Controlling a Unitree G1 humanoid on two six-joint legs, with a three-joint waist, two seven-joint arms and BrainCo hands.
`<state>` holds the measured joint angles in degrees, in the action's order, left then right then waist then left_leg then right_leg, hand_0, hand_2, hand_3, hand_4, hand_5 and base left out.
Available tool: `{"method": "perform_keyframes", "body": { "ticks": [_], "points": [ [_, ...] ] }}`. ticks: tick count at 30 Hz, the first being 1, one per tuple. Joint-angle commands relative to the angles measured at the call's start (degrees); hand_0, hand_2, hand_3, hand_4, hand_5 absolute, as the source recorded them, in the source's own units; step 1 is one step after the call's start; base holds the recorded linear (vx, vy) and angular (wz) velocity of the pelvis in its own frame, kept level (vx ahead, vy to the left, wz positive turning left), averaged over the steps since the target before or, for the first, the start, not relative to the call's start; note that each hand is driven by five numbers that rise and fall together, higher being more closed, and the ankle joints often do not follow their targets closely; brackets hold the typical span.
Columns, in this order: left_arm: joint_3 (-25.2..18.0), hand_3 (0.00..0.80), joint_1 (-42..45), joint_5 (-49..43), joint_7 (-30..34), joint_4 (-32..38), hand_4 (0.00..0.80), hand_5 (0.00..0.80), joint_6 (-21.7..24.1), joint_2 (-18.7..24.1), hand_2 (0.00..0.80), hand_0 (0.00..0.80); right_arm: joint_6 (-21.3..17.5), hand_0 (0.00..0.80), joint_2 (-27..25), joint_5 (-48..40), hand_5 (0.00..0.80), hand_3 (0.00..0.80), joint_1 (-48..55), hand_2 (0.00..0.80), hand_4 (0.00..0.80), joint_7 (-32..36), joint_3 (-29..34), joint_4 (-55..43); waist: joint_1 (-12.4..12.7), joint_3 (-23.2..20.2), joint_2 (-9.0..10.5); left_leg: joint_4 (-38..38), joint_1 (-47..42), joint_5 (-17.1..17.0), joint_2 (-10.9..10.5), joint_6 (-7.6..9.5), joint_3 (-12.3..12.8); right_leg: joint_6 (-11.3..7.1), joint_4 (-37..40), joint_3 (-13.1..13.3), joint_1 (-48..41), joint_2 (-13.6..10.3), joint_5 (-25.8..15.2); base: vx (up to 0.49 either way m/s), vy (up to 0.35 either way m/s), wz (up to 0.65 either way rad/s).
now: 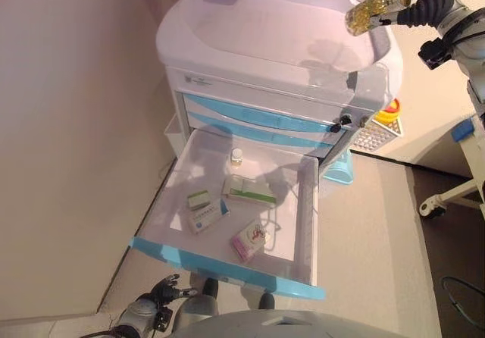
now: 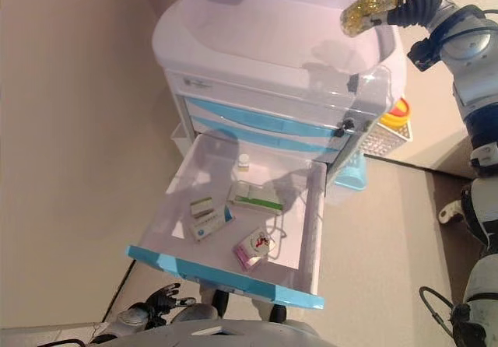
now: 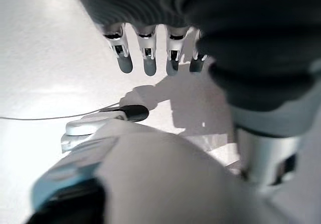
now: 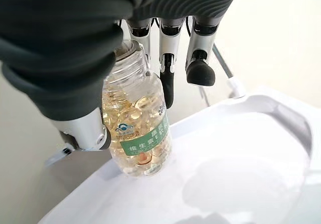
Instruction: Open the drawer and pick up the medicine
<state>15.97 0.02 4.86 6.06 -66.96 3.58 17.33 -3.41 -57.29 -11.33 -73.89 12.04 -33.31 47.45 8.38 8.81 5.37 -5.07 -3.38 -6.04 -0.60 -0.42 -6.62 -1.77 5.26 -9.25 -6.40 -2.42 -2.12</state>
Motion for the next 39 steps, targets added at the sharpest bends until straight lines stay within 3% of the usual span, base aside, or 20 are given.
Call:
{"method": "perform_keyframes", "body": {
  "ticks": [1, 13, 18, 26, 27, 28, 39],
  "points": [
    [3.04, 0.0, 2.46, 1.23, 0.02, -3.75, 0.0, 0.0, -0.4, 3.87, 0.0, 0.0, 1.09, 0.8, -1.82, 0.83, 0.8, 0.8, -9.95, 0.8, 0.8, -3.47, -4.81, 3.87, 3.24, -1.79, 3.5, 1.06, -0.5, 5.92, -2.01, 0.67, -1.11, -1.8, -3.11, -0.65, 0.85, -1.83, 0.29, 0.031, 0.018, 0.25],
    [2.27, 0.0, 2.01, 4.33, -1.74, -2.26, 0.0, 0.0, 2.38, 5.98, 0.0, 0.0, 8.39, 0.8, 1.07, 11.23, 0.8, 0.8, -16.55, 0.8, 0.8, -1.59, -15.91, 15.57, 7.46, 3.63, 4.57, 4.69, 4.12, 6.34, -3.06, 1.45, -4.37, -1.51, -3.28, -1.39, 2.95, -1.87, -0.26, -0.007, -0.004, 0.22],
    [2.0, 0.0, 2.41, 4.73, -2.09, -1.28, 0.0, 0.0, 3.41, 7.3, 0.0, 0.0, 11.35, 0.8, 0.22, 12.91, 0.8, 0.8, -18.09, 0.8, 0.8, 1.16, -17.79, 17.9, 8.28, 5.23, 5.02, 3.97, 5.13, 5.63, -2.91, 1.5, -5.4, -1.78, -3.24, -1.64, 3.95, -1.6, -0.61, -0.016, -0.033, 0.17],
    [2.24, 0.0, 2.75, 5.94, -2.3, -0.07, 0.0, 0.0, 4.83, 7.89, 0.0, 0.0, 12.25, 0.787, -0.63, 12.15, 0.787, 0.787, -19.9, 0.787, 0.787, 2.81, -19.91, 20.31, 8.44, 6.33, 4.91, 2.74, 5.83, 4.81, -2.7, 1.34, -5.72, -2.06, -3.27, -2.08, 5.33, -1.64, -1.08, -0.033, -0.006, 0.07],
    [2.31, 0.0, 2.73, 5.93, -2.26, 0.14, 0.0, 0.0, 4.82, 7.98, 0.0, 0.0, 12.03, 0.213, -0.66, 12.62, 0.213, 0.213, -20.35, 0.213, 0.213, 3.32, -20.21, 20.74, 8.39, 6.31, 4.9, 2.58, 5.82, 4.73, -2.66, 1.31, -5.64, -2.06, -3.25, -2.06, 5.42, -1.62, -1.11, 0.0, 0.0, 0.0],
    [2.31, 0.0, 2.79, 5.95, -2.21, 0.24, 0.0, 0.0, 4.91, 8.04, 0.0, 0.0, 11.94, 0.0, -0.77, 12.48, 0.0, 0.0, -20.53, 0.0, 0.0, 3.56, -20.35, 20.96, 8.38, 6.33, 4.86, 2.53, 5.81, 4.71, -2.58, 1.29, -5.59, -2.06, -3.3, -2.09, 5.44, -1.65, -1.1, 0.0, 0.0, 0.0],
    [2.54, 0.0, 3.07, 6.05, -2.47, 1.92, 0.0, 0.0, 4.28, 8.12, 0.0, 0.0, 10.55, 0.0, -1.84, 11.93, 0.0, 0.0, -22.0, 0.0, 0.0, 2.76, -21.02, 20.87, 7.34, 5.33, 4.41, 1.96, 4.57, 4.87, -2.34, 1.1, -4.52, -2.28, -3.69, -1.82, 5.32, -1.84, -1.1, 0.0, 0.0, 0.0]
  ]
}}
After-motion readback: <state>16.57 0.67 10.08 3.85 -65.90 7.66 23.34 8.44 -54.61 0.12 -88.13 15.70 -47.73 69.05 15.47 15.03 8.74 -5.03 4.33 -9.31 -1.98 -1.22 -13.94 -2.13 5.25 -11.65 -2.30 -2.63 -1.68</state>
